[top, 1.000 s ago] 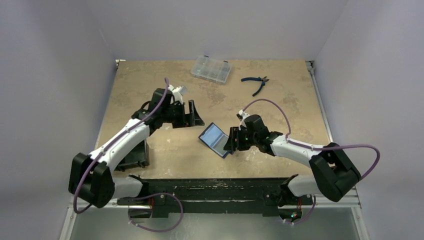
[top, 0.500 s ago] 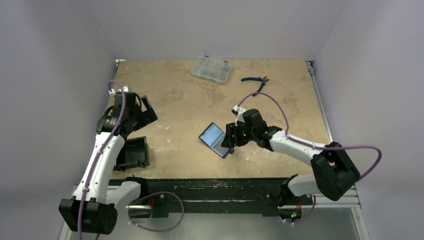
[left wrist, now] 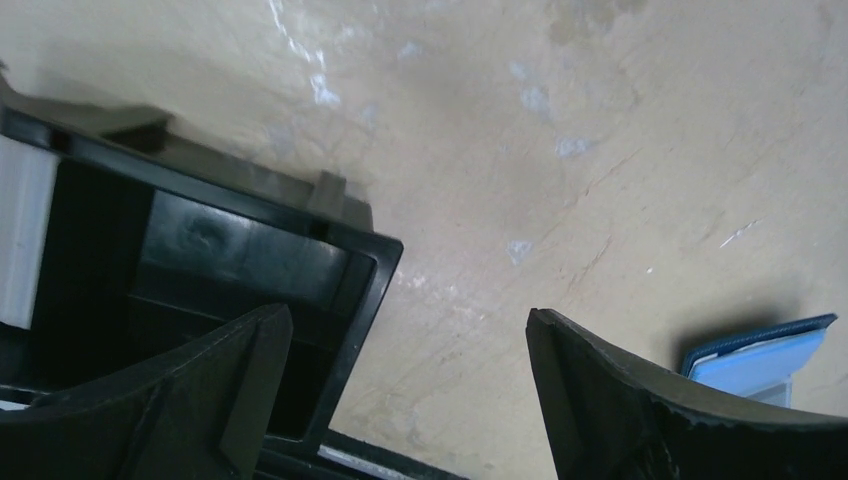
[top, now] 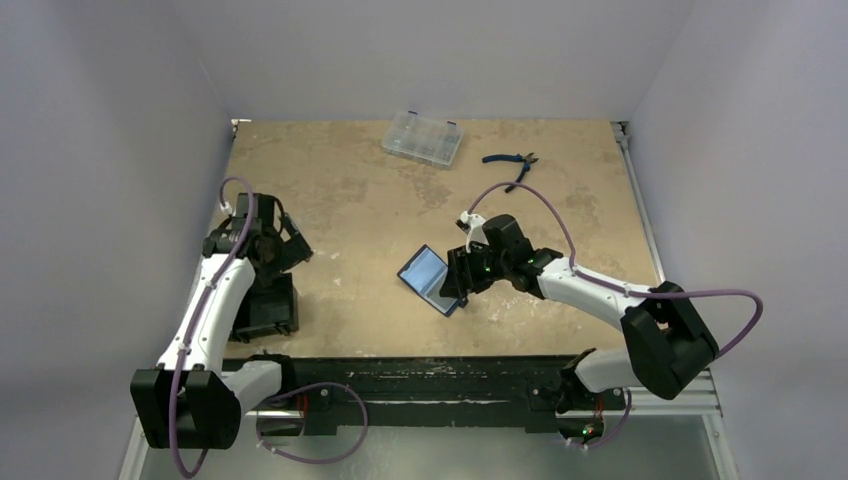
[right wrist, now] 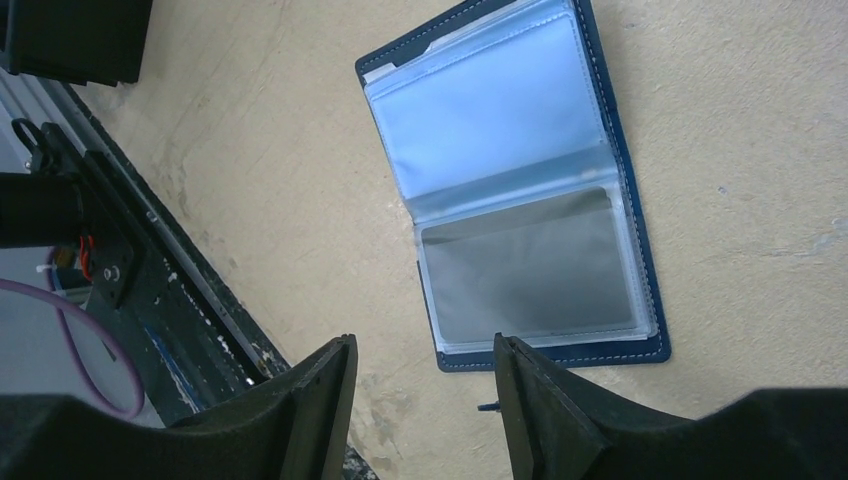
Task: Put the credit cards into the card holder
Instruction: Move the storage box to the center of the board.
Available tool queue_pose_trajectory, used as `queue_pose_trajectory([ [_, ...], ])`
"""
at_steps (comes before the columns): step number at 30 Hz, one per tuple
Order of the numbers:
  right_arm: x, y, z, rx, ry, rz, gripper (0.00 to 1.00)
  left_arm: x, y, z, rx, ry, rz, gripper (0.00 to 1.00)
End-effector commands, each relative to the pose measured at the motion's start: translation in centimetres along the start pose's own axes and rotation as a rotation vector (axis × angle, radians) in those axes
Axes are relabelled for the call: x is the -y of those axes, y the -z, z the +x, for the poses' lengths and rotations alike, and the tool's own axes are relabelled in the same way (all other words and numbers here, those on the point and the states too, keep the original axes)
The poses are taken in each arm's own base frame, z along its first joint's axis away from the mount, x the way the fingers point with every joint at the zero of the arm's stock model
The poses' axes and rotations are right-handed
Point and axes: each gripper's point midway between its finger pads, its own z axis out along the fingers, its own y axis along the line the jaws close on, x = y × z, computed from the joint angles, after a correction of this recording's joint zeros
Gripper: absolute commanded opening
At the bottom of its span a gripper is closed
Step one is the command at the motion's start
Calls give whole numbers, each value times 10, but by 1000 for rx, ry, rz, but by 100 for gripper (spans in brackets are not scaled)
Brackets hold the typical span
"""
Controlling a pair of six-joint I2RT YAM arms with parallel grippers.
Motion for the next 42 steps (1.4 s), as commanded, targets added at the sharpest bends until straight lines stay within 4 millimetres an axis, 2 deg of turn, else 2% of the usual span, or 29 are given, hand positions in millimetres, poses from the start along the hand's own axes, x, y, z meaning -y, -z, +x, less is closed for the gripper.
queue_pose_trajectory([
  [1,-13,7,-15,44,53,-46,60,10,-15,29,-104,58,65,96],
  [8,-13,9,-12,42,46,-43,61,18,-38,30,-90,88,93,97],
  [13,-11,10,-13,46,41,-30,61,43,-52,31,-102,105,216,94],
  [31,-3,10,-7,33,21,9,60,90,-92,-12,-49,-5,319,92],
  [35,-3,9,-7,33,22,8,60,92,-98,-27,-16,-72,295,93],
  [38,-4,9,-7,34,25,3,60,91,-92,-37,-2,-115,277,95],
  [42,-6,10,-10,40,36,-1,61,87,-57,-40,0,-140,290,97],
])
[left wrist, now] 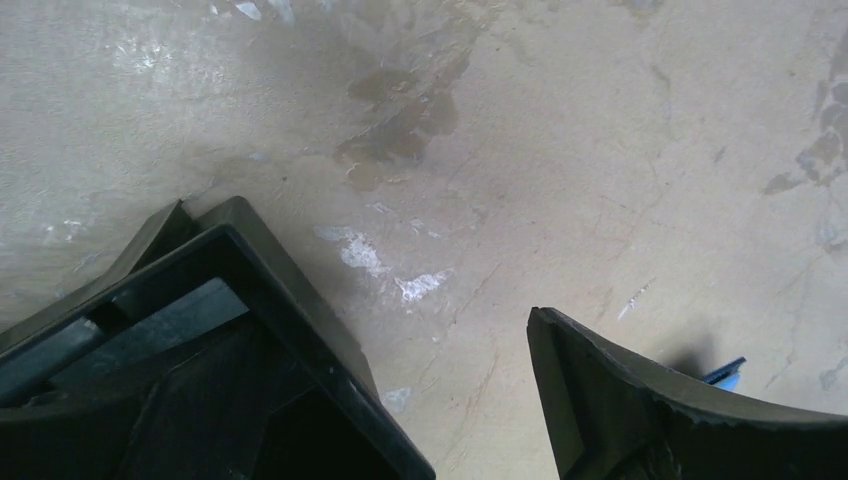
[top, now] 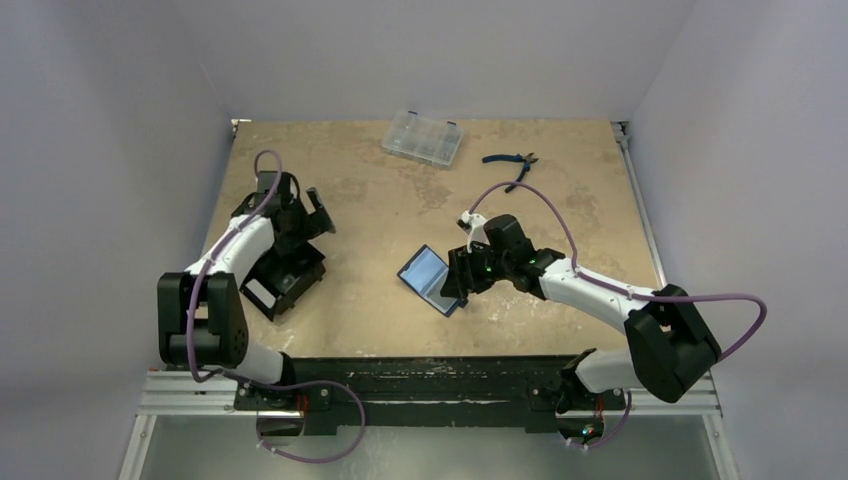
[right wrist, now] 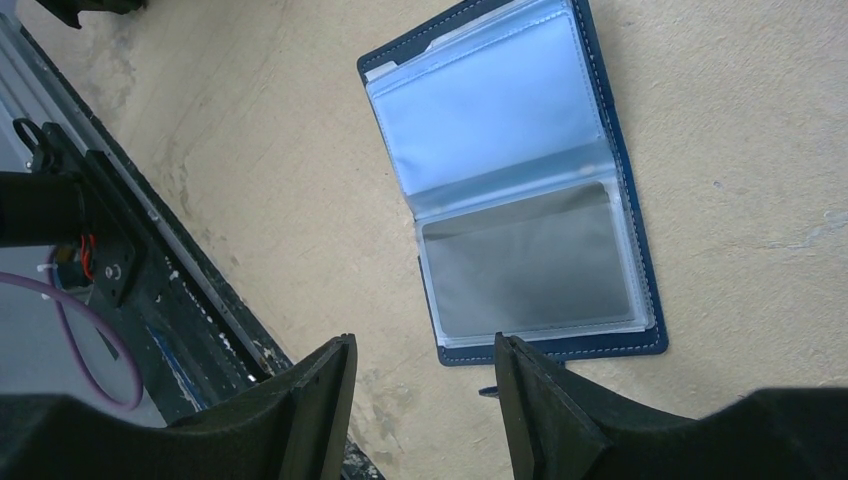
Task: Put the credit cards into the card holder
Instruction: Move the storage box to the center of the board, then pick up the credit card from the storage box.
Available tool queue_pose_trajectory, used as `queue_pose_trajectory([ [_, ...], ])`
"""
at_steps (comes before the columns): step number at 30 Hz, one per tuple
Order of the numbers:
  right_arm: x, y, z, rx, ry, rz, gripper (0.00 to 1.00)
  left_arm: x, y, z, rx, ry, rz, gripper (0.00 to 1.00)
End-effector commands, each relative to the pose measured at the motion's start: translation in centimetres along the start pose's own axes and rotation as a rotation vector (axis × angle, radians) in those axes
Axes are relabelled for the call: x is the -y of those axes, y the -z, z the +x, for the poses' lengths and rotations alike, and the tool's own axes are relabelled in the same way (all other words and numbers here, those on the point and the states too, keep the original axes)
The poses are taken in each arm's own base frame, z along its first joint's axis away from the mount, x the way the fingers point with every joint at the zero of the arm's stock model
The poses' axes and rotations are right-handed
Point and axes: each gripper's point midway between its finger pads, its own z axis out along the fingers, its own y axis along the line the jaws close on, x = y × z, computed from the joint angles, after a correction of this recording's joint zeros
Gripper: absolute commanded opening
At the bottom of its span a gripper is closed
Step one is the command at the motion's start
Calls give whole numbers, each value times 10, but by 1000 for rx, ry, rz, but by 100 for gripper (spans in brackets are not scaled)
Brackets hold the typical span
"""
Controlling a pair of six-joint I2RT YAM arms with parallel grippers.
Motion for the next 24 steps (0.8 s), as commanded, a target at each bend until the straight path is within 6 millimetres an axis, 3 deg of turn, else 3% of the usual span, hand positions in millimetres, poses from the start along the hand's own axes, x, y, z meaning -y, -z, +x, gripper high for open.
queue_pose_trajectory([
  [1,-6,7,-10,38,35,-7,61,10,52,-24,78,-68,24,97],
  [3,-10,10,-13,47,44,-21,61,-1,80,-26,108,-60,-46,97],
  [7,-19,12,-18,64,59,-69,61,-52,122,-19,133,5,-334,97],
  [12,-29,11,-13,53,57,-134,61,-112,145,-4,165,144,-570,100],
  [17,-37,14,-6,43,50,-185,62,-133,133,21,106,256,-607,100],
  [24,-44,15,-3,38,55,-218,62,-144,92,47,-51,290,-658,97],
])
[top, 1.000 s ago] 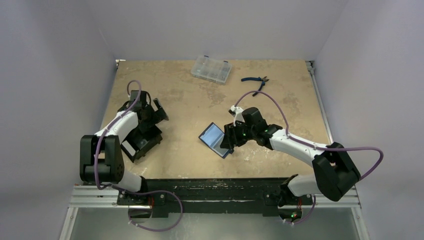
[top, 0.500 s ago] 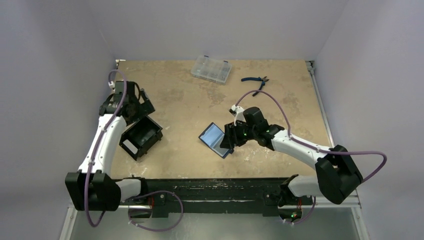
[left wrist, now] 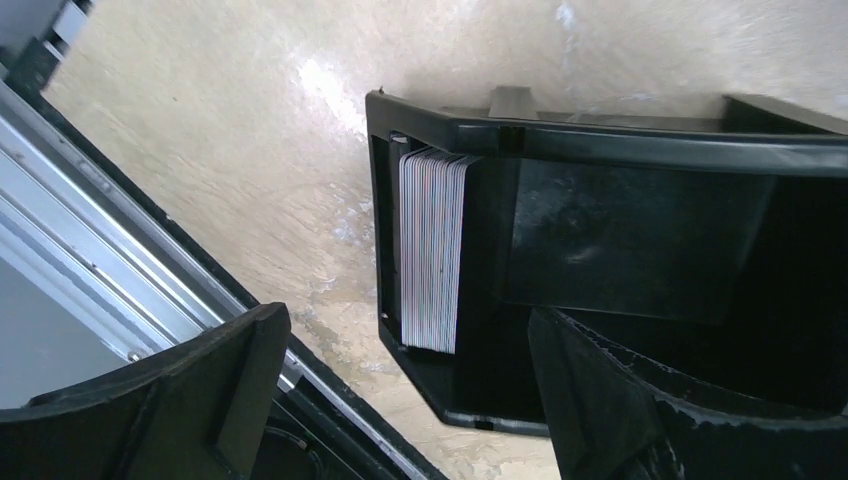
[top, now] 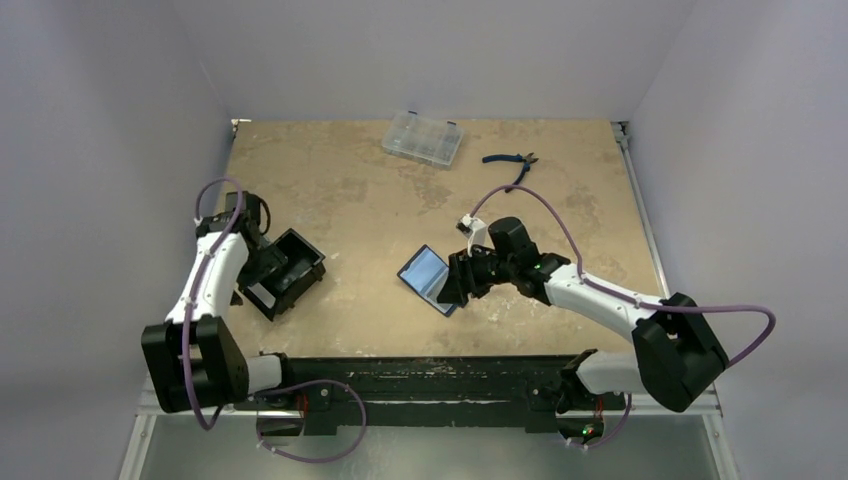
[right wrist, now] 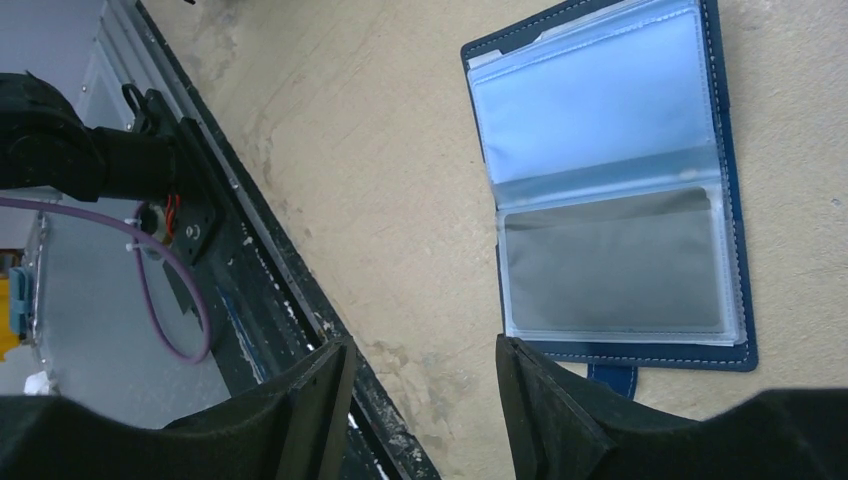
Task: Put the credit cards into the card holder
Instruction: Pick up the credit card from the storage box.
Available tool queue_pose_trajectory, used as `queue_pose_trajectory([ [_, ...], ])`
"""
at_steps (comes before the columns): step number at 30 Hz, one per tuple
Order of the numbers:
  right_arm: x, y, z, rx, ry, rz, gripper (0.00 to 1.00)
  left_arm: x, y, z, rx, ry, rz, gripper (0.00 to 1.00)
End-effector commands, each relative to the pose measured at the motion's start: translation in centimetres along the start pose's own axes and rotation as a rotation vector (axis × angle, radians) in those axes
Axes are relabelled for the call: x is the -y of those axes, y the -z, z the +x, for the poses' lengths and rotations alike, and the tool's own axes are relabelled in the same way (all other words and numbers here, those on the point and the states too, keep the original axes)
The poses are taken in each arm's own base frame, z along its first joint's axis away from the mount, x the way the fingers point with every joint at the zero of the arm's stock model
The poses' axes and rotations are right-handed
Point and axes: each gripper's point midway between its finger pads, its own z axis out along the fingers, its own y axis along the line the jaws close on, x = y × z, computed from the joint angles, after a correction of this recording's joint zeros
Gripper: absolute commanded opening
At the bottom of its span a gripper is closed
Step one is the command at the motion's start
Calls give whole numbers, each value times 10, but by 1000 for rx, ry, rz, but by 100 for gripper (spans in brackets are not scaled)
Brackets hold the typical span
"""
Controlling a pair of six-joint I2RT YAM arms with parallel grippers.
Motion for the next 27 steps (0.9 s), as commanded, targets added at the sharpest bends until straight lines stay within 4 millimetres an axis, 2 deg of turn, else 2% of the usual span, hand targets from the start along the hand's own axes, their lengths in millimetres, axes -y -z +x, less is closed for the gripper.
queue_pose_trajectory([
  [1,-18,3,-8,34,41,-68,62,2,-21,12,-61,35,-55,97],
  [6,-19,3,-7,34,47,-65,62,7,-37,7,-36,54,-69,93],
  [14,-18,4,-7,37,47,-55,62,-6,-53,15,-81,45,-192,90],
  [21,-17,3,-8,36,47,-48,61,-8,-48,13,-80,50,-197,84],
  [27,-14,2,-8,34,45,-35,61,-11,-42,13,-93,42,-211,73],
])
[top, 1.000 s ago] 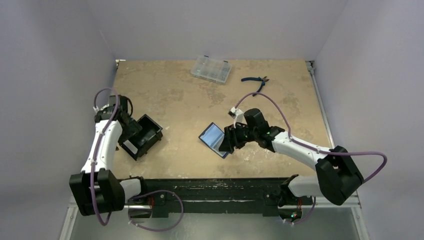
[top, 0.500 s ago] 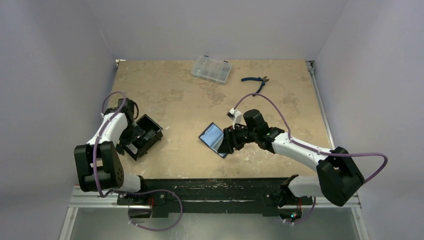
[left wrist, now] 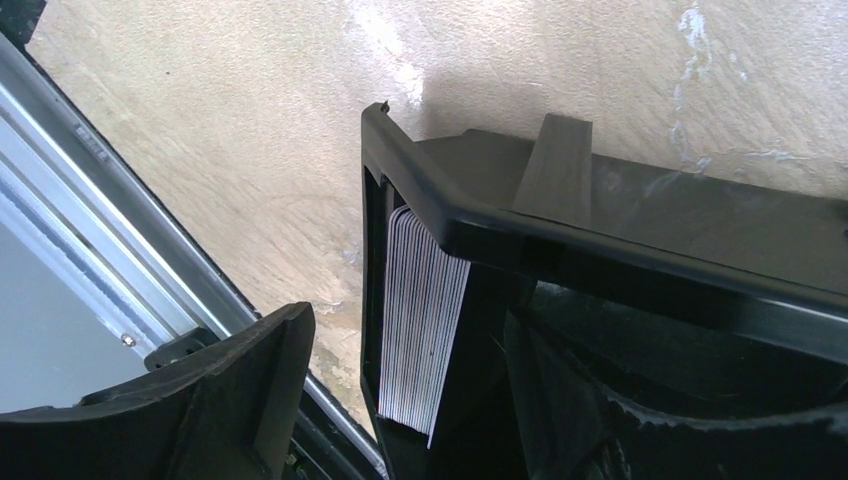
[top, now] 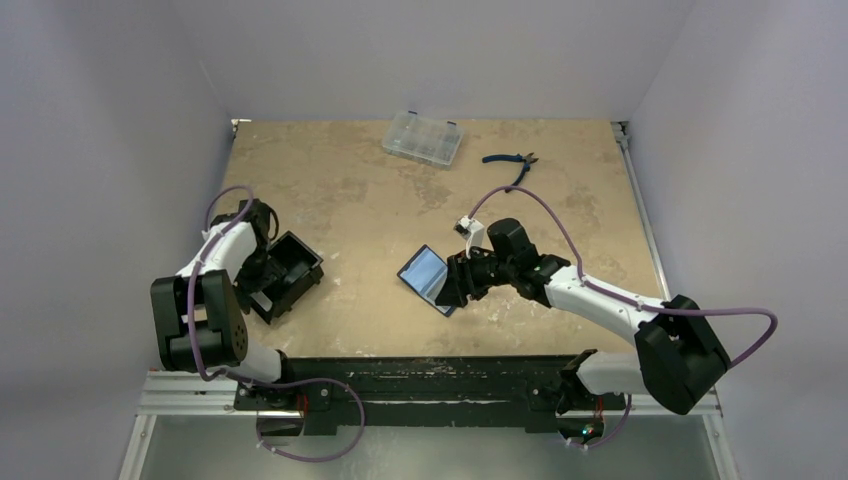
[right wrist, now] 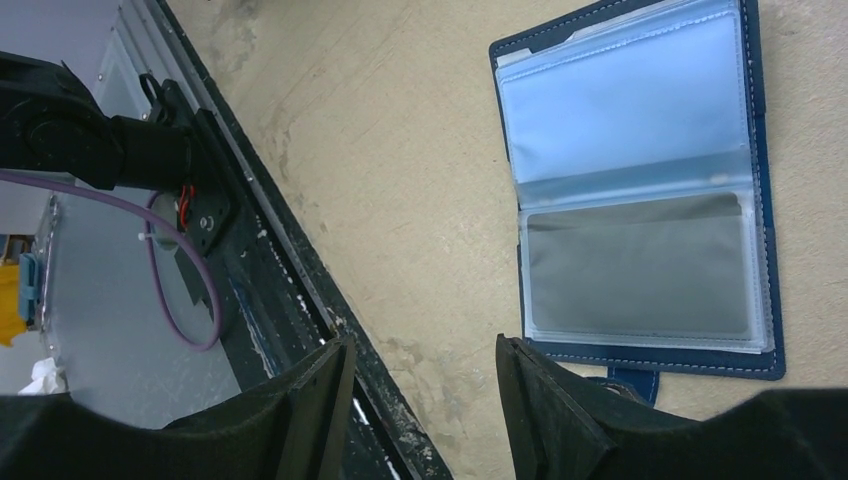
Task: Put the credit cards into the card holder
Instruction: Pick up the credit card from the storage box.
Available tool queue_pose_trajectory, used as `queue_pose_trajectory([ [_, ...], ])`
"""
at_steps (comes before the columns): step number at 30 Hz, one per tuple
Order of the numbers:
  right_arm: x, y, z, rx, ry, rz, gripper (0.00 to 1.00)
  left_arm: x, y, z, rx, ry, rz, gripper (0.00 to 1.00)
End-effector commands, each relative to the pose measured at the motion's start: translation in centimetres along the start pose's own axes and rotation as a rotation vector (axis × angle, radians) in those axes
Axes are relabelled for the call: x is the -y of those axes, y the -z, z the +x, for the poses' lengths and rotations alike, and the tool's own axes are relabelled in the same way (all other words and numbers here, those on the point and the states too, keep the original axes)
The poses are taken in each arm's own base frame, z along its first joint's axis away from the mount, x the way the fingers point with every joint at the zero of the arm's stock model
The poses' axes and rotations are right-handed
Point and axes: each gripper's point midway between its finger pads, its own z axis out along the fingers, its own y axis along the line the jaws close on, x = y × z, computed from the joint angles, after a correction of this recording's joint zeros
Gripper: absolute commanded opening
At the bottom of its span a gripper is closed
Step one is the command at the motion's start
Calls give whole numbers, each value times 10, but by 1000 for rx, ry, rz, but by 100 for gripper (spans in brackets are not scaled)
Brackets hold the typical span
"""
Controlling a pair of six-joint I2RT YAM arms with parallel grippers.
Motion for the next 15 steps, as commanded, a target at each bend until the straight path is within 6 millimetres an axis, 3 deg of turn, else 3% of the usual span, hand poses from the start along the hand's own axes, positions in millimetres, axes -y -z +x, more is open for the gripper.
queue_pose_trajectory([
  [1,-3,1,-10,33,27,-1,61,-9,13,-11,27,27,-23,71],
  [8,-1,1,-12,37,28,11,61,-15,25,-20,45,22,-37,70],
  [15,0,0,-11,33,28,16,61,-13,23,-21,41,8,-36,63],
])
